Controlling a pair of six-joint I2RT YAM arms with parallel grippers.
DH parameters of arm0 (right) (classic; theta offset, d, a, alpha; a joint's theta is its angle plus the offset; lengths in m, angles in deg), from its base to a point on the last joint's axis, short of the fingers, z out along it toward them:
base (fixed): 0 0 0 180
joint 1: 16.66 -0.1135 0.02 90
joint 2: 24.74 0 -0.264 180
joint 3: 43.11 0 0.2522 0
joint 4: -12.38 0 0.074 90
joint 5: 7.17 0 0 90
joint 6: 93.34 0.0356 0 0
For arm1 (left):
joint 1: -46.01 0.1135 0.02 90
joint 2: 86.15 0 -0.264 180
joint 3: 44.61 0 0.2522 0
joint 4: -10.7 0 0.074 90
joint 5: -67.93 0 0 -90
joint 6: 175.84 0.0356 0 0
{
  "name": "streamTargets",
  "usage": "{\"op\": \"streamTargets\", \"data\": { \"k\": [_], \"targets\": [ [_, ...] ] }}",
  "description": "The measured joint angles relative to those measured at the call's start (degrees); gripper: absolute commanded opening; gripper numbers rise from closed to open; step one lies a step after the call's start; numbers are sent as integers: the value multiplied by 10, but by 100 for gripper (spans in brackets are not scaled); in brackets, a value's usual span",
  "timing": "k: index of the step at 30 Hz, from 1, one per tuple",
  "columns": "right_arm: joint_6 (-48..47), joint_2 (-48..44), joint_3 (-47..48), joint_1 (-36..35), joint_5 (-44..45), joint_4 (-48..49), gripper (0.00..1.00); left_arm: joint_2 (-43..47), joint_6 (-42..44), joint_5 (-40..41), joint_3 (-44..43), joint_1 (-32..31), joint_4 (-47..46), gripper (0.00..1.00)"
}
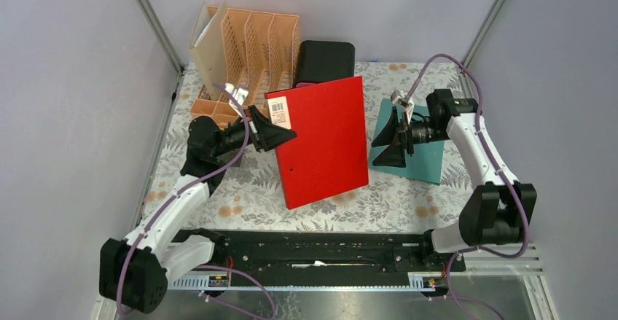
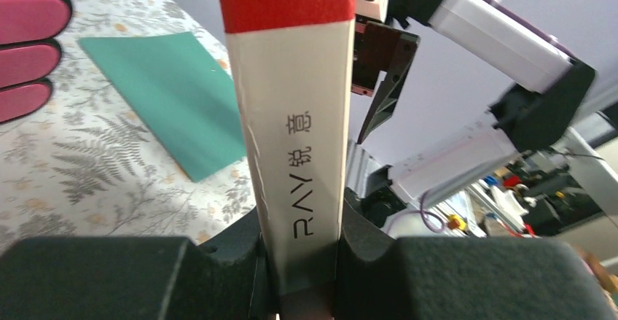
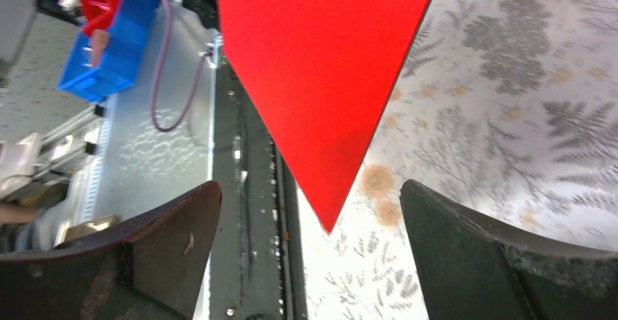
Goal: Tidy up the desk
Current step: Pick up the folder from the center of the board, then place the folder in the storage box.
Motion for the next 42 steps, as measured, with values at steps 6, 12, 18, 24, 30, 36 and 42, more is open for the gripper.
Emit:
{"op": "streamTargets", "data": {
  "k": [6, 12, 18, 24, 30, 36, 42],
  "targets": [
    [243, -110, -90, 15, 88, 242, 100, 56, 89, 99, -13, 3, 149, 0],
    [374, -170, -104, 15, 150, 366, 100, 73, 174, 220, -52, 5, 266, 0],
    [446, -174, -102, 15, 176, 401, 100, 70, 236, 308, -121, 5, 324, 0],
    [470, -229, -143, 21, 192, 446, 100, 62, 286, 367, -165, 6, 336, 0],
    [472, -254, -177, 51, 202, 466, 100, 49, 338, 413, -184, 14, 338, 0],
    [473, -254, -190, 52, 206, 481, 100, 15, 372, 433, -206, 34, 344, 0],
    [476, -254, -192, 52, 209, 495, 100, -12, 389, 447, -223, 66, 345, 0]
  ]
}}
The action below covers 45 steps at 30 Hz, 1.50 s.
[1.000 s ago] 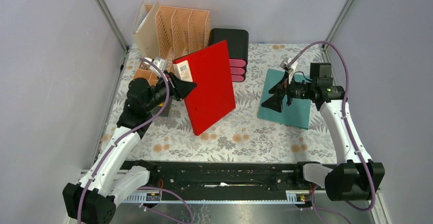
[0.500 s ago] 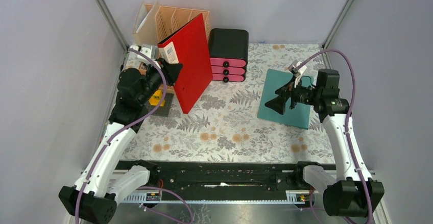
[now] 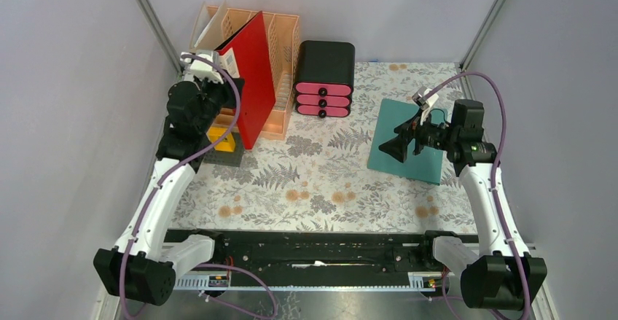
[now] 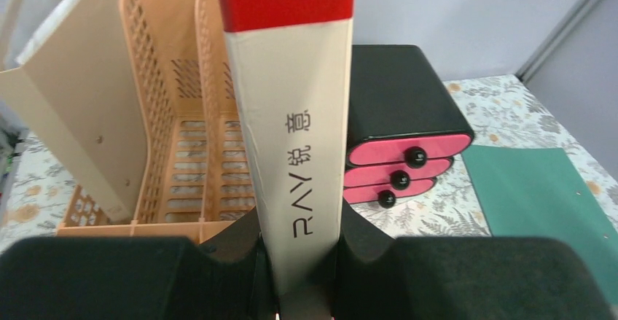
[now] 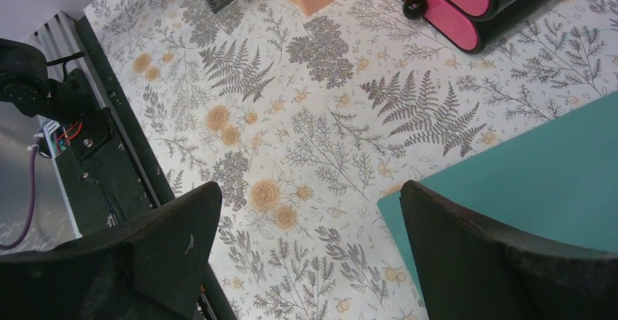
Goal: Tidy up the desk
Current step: Place the folder in the storage box.
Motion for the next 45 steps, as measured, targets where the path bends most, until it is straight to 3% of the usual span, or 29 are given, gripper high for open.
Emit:
{"op": "streamTargets", "data": {
  "k": [18, 32, 45],
  "targets": [
    [10, 0, -12, 0, -1, 12, 100, -69, 12, 22, -13, 103, -88, 0],
    [10, 0, -12, 0, -1, 12, 100, -170, 58, 18, -54, 131, -154, 0],
    [10, 2, -14, 0, -1, 15, 100, -262, 65, -53, -73, 146, -254, 0]
  ]
}}
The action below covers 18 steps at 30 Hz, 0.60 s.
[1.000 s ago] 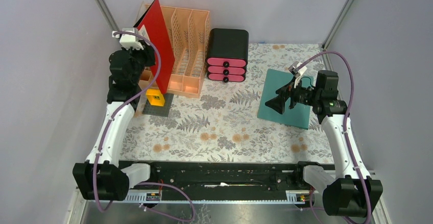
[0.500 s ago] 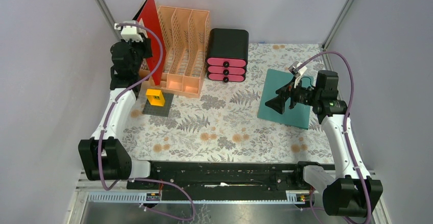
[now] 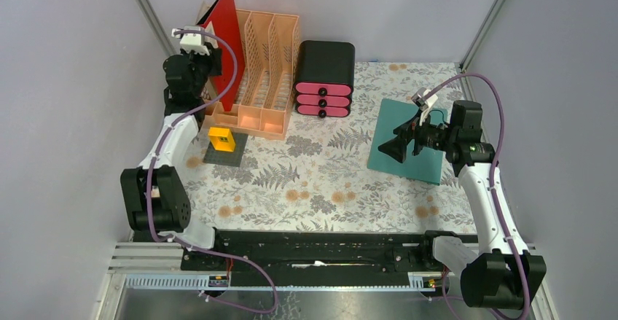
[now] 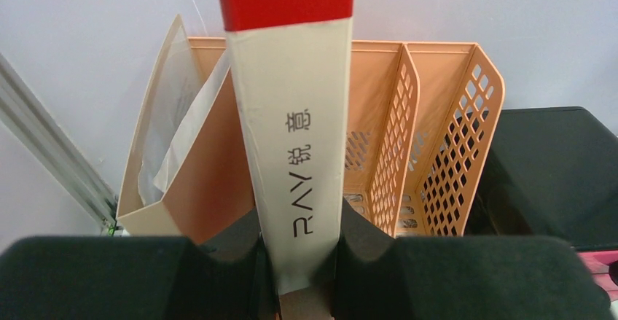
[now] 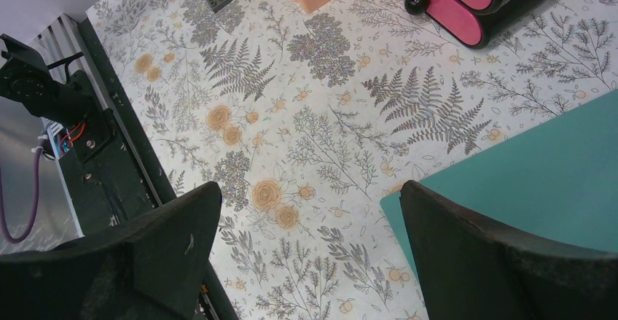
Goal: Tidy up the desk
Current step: Place the folder in the storage box.
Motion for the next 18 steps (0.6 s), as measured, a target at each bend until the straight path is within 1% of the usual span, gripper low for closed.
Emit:
{"op": "streamTargets", "data": {
  "k": [9, 18],
  "targets": [
    [0, 2, -2, 0, 0, 1, 100, -68, -2, -39, -33, 15, -59, 0],
    [0, 3, -2, 1, 0, 1, 100, -106, -47, -87, -28, 40, -150, 0]
  ]
}}
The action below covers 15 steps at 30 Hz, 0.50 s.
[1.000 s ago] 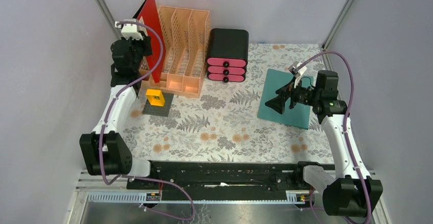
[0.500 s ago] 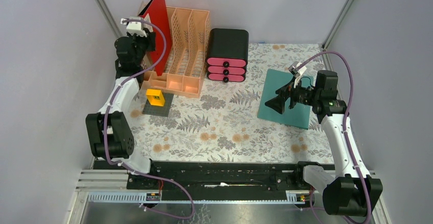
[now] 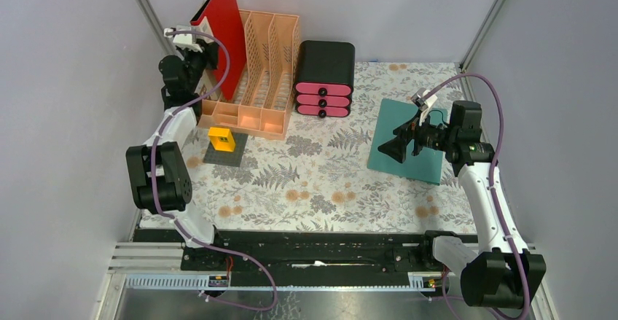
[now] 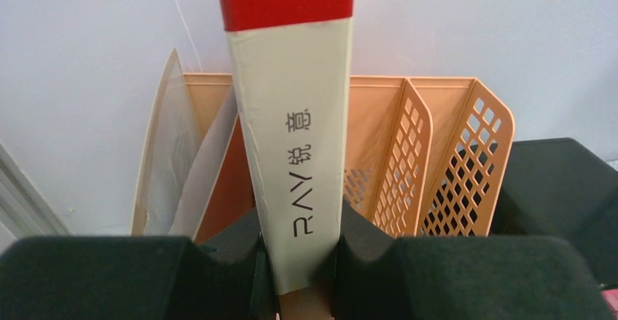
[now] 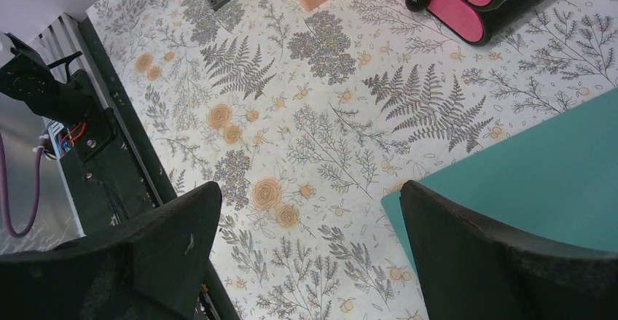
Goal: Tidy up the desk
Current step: Place the folder in the storage box.
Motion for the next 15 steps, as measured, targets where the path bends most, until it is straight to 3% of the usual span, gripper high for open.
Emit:
{"op": "streamTargets", "data": {
  "k": [15],
  "targets": [
    [0, 4, 0, 0, 0, 0, 100, -47, -40, -37, 27, 19, -99, 0]
  ]
}}
